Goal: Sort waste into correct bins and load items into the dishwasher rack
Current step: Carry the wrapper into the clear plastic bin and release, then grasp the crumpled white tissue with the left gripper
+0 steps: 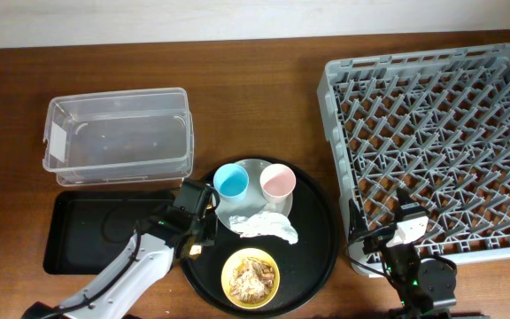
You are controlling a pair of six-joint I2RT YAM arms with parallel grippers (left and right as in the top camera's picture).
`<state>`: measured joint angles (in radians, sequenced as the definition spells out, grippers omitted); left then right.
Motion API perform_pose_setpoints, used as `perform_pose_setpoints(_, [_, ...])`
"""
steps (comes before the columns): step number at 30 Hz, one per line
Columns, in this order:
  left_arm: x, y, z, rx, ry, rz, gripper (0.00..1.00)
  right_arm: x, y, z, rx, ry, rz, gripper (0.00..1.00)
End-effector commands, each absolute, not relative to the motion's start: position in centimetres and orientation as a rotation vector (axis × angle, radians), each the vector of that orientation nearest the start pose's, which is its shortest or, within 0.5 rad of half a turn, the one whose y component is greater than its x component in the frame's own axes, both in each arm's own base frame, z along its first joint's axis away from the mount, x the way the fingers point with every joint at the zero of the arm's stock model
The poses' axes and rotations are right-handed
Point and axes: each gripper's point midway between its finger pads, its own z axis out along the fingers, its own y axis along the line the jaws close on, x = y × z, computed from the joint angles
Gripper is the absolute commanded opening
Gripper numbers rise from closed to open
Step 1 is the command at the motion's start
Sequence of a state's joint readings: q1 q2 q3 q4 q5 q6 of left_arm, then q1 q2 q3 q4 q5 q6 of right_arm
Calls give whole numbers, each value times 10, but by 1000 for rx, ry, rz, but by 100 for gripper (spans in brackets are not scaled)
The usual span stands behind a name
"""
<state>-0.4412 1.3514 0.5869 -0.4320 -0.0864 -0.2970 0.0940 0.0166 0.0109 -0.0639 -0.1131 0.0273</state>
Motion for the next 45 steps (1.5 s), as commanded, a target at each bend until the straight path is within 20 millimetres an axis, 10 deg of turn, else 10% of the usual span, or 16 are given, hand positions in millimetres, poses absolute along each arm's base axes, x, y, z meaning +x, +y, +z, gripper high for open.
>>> perform_pose_setpoints(1, [247, -100, 9, 175, 2775, -58, 16, 243, 41, 157, -131, 1644, 188, 99])
perform_pose_setpoints(6, [250, -101, 23, 103, 2784, -69, 1, 243, 41, 157, -131, 1644, 188, 99])
perform_pose_setpoints(12, [299, -113, 204, 38, 2574, -113, 1, 243, 41, 157, -131, 1644, 188, 99])
perform_pose_setpoints(15, [337, -64, 251, -159, 2359, 113, 1, 243, 41, 157, -131, 1644, 188, 99])
perform_pose_setpoints(19, [380, -5, 221, -482, 2334, 208, 1, 243, 41, 157, -131, 1644, 188, 99])
perform_pose_setpoints(27, [461, 46, 104, -648, 2370, 308, 1, 243, 41, 157, -131, 1644, 188, 99])
perform_pose_setpoints(28, [463, 50, 97, -658, 2372, 312, 8, 243, 41, 157, -131, 1644, 188, 99])
perform_pose_setpoints(29, [464, 55, 93, -671, 2373, 316, 46, 243, 41, 157, -131, 1644, 188, 99])
perform_pose_setpoints(31, [465, 61, 95, -667, 2365, 323, 77, 243, 41, 157, -131, 1644, 188, 99])
perform_pose_setpoints(38, [473, 25, 217, -419, 2244, 66, 81, 243, 41, 157, -131, 1644, 188, 99])
perform_pose_setpoints(41, [433, -35, 271, -266, 2236, -361, 82, 243, 41, 157, -131, 1644, 188, 99])
perform_pose_setpoints(45, [343, -99, 251, -153, 2529, -584, 87, 243, 41, 157, -131, 1644, 188, 99])
